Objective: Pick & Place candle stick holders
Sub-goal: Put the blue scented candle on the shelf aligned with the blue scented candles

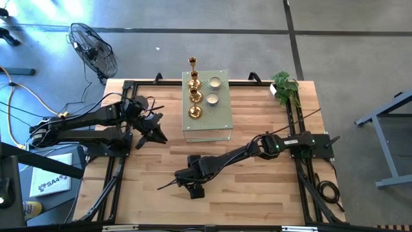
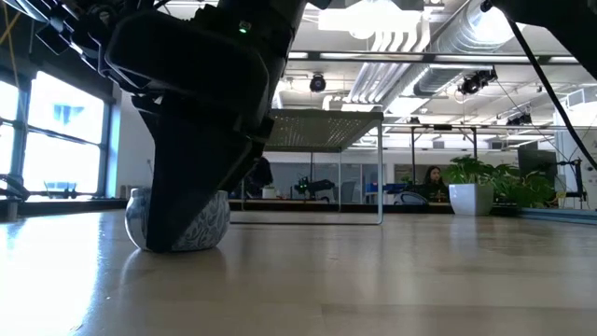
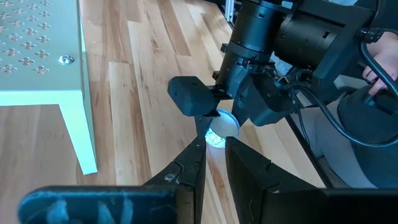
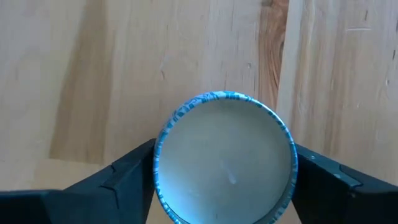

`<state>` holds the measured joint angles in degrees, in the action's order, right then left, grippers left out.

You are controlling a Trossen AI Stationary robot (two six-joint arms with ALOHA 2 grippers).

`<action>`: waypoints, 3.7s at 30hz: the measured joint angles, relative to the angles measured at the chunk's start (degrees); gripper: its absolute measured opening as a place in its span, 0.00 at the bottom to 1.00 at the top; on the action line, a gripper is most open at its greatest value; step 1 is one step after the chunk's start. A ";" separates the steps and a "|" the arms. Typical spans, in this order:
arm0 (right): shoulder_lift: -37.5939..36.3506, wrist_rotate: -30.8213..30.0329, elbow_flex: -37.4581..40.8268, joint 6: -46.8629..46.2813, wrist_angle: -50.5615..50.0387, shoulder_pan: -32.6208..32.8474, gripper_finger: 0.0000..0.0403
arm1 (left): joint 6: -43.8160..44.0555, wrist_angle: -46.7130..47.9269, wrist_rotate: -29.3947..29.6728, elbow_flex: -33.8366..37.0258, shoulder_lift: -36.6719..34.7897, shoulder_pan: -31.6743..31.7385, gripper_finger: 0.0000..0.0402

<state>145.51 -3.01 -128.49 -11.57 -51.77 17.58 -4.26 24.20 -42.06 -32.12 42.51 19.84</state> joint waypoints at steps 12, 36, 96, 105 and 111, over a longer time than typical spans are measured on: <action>-0.13 -0.33 -0.11 -1.88 -0.42 0.09 0.71 | 0.01 1.69 0.07 0.00 0.00 0.00 0.15; -26.58 -16.04 -0.17 -12.68 -25.11 1.42 0.71 | -2.79 -10.27 0.20 0.00 -0.01 -0.01 0.15; -25.73 -9.90 0.07 -4.70 -32.72 -23.29 0.71 | -7.60 -21.41 -3.80 -0.02 3.56 -20.27 0.15; -26.05 -7.99 2.67 -3.82 -30.94 -24.39 0.71 | -7.72 -21.01 -3.78 -0.01 3.56 -20.27 0.15; -26.39 -7.52 10.72 -2.28 -27.37 -25.01 0.71 | -7.75 -21.02 -3.69 0.00 3.56 -20.27 0.15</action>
<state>119.12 -10.53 -117.77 -13.85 -79.14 -7.42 -12.01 3.18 -45.76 -32.12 46.06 -0.43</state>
